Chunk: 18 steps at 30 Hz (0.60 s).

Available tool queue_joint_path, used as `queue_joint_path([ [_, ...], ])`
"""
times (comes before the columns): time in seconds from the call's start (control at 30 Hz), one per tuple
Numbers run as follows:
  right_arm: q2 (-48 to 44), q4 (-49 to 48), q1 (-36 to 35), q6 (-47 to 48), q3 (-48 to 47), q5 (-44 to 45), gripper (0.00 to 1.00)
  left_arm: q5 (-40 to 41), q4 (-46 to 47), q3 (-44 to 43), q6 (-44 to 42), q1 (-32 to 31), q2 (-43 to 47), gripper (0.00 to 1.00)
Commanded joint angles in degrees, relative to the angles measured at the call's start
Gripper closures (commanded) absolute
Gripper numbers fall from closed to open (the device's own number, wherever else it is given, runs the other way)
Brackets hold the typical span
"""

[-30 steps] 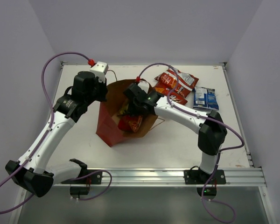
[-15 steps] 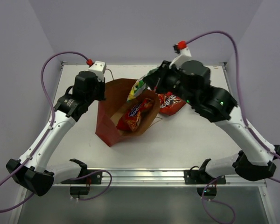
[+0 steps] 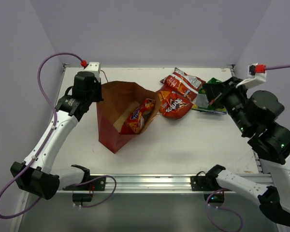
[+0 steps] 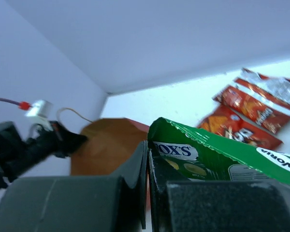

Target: Take the snacks out of the paper bag

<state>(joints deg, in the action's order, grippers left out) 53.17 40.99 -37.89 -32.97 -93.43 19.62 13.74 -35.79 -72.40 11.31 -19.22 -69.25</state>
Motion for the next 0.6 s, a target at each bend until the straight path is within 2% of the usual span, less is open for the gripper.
queue_joint_path([
  [0.0,0.4,1.5,2.3,0.2,7.7,0.0,1.00,2.2,0.1,-1.2,1.5,2.7,0.0,1.00],
  [0.17,2.7,-0.2,3.6,-1.4,21.3,-3.2,1.00,3.8,-0.9,-2.3,2.0,4.1,0.0,1.00],
  [0.3,9.0,-7.1,3.7,-1.9,25.8,-14.7,1.00,4.4,-1.7,-2.8,2.0,4.5,0.4,1.00],
  [0.33,10.5,-10.0,3.6,-1.9,26.4,-21.8,1.00,4.5,-1.7,-2.7,2.0,4.5,0.6,1.00],
  [0.43,12.9,-17.6,2.7,-4.4,29.7,-32.3,1.00,4.7,-1.8,-2.7,2.0,4.5,1.1,1.00],
  [0.57,12.3,-23.1,1.7,-6.9,36.0,-37.0,1.00,4.0,-1.4,-2.2,1.9,4.5,1.9,1.00],
])
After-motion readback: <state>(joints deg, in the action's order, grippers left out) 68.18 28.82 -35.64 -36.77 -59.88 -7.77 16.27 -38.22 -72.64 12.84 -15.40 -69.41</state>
